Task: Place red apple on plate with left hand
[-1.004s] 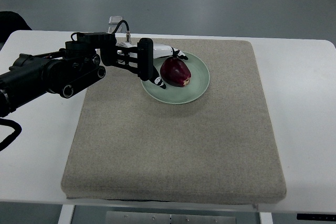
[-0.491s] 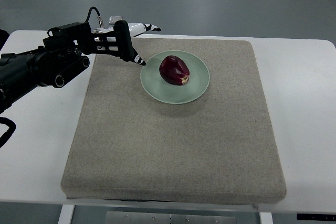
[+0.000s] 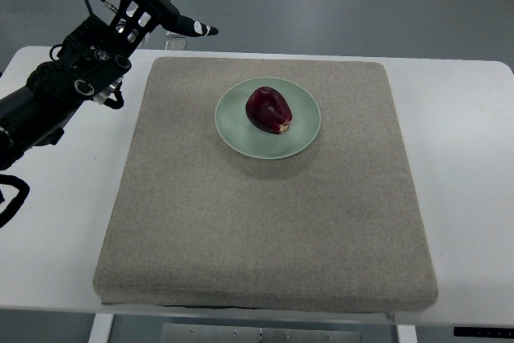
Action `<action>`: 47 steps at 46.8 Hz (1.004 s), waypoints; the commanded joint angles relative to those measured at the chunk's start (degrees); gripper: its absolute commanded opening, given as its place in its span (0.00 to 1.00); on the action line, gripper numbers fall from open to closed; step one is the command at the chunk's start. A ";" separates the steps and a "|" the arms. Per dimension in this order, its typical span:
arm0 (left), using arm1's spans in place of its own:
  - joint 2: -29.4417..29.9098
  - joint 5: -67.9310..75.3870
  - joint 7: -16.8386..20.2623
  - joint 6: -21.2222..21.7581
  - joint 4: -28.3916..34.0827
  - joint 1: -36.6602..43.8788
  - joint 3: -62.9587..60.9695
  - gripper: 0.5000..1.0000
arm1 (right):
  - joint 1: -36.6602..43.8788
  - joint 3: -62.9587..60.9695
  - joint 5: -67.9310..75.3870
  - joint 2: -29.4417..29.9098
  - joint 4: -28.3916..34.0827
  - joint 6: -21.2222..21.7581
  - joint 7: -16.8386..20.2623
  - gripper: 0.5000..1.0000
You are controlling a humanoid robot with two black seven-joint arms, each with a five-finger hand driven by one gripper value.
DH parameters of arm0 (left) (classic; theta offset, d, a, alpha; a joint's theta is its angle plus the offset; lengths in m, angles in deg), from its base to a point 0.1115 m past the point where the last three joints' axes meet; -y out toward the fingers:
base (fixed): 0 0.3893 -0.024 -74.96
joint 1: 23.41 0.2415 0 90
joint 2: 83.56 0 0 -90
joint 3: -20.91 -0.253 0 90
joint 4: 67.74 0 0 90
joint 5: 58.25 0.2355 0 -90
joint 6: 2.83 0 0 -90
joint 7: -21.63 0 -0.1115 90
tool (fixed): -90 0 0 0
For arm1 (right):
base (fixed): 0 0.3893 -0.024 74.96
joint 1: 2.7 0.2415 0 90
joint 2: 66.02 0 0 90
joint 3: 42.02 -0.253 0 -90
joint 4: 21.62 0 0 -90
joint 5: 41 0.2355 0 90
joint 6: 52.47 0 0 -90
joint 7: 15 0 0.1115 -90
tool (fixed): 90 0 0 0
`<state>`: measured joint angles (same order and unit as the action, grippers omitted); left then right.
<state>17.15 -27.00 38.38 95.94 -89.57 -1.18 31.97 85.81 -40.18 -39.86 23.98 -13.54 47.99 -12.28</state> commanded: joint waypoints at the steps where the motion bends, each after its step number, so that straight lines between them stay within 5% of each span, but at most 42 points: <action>1: -0.34 -8.55 -3.20 0.37 1.79 -0.78 0.19 0.96 | 0.00 0.00 0.01 0.00 0.00 0.00 0.00 0.86; 8: -0.52 -21.12 -9.88 0.45 3.81 -1.75 0.28 0.95 | 0.00 0.00 0.01 0.00 0.00 0.00 0.00 0.86; 17: -0.43 -32.99 -10.59 -1.74 4.69 -1.93 5.19 0.95 | 0.00 0.00 0.01 0.00 0.00 0.00 0.00 0.86; 34: -2.36 -48.47 -9.54 -23.97 12.16 2.11 9.15 0.96 | 0.00 0.00 0.01 0.00 0.00 0.00 0.00 0.86; 47: -2.45 -51.19 -8.40 -32.24 12.60 3.17 12.84 0.97 | 0.00 0.00 -0.08 0.00 0.00 0.00 0.00 0.86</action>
<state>14.69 -77.62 29.01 65.57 -77.04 1.85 44.67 85.81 -40.18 -39.86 23.98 -13.54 47.99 -12.28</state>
